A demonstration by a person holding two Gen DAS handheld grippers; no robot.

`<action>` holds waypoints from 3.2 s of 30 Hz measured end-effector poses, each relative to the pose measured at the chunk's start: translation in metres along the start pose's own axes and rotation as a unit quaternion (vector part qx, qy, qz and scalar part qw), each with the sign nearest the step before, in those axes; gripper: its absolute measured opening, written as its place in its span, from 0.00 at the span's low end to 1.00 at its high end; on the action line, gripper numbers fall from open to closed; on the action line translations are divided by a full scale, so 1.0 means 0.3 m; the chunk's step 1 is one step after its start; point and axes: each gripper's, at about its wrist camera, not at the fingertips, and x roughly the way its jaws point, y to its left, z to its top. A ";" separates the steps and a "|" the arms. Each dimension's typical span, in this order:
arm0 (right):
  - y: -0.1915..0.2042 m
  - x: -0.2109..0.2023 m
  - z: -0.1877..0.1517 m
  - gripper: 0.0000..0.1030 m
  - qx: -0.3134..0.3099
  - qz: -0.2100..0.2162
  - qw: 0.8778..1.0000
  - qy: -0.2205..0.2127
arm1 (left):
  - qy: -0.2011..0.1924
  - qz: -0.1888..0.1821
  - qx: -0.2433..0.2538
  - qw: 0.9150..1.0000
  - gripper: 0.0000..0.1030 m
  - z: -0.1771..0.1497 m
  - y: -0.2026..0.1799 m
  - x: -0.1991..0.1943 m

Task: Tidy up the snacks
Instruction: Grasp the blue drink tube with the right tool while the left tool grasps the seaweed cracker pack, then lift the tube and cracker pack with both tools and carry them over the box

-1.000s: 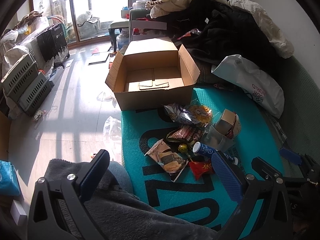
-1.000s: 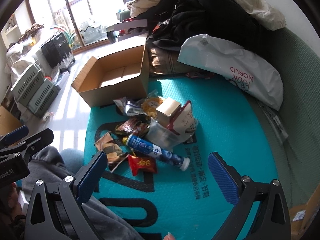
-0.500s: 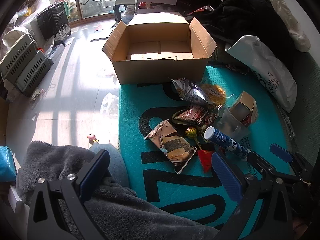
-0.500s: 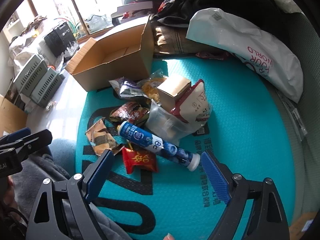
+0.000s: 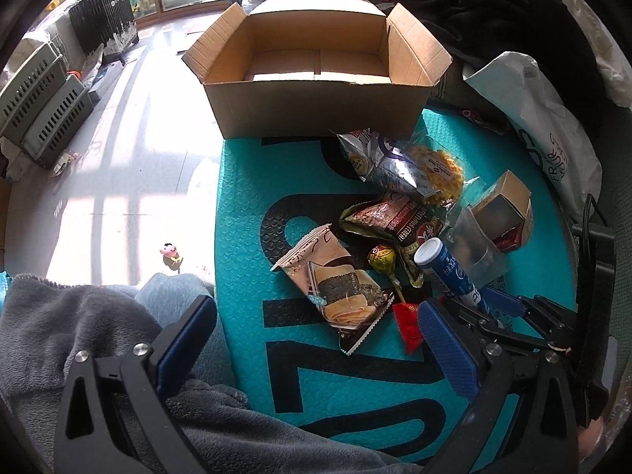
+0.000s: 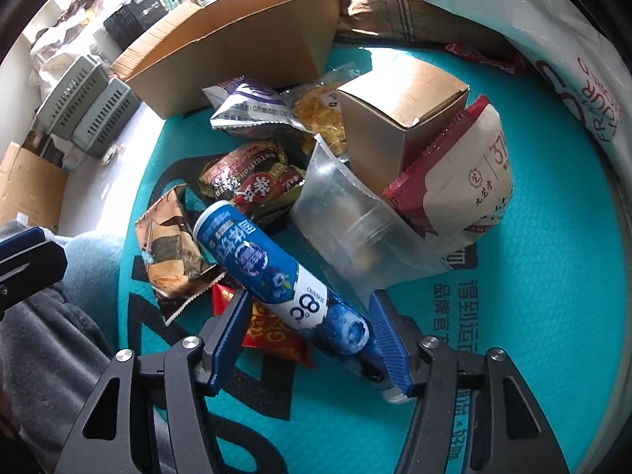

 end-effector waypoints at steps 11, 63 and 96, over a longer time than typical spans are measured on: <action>-0.084 -0.027 -0.078 0.31 0.061 0.026 0.998 0.012 | 0.041 0.029 -0.050 0.997 1.00 0.025 -0.018 0.172; -0.002 -0.145 -0.160 0.28 0.066 0.044 0.996 -0.028 | -0.001 -0.011 -0.037 0.999 0.49 -0.056 -0.024 -0.009; 0.218 -0.318 0.635 0.28 -0.051 0.109 0.982 -0.148 | -0.195 -0.022 0.026 0.980 0.49 0.612 0.002 -0.254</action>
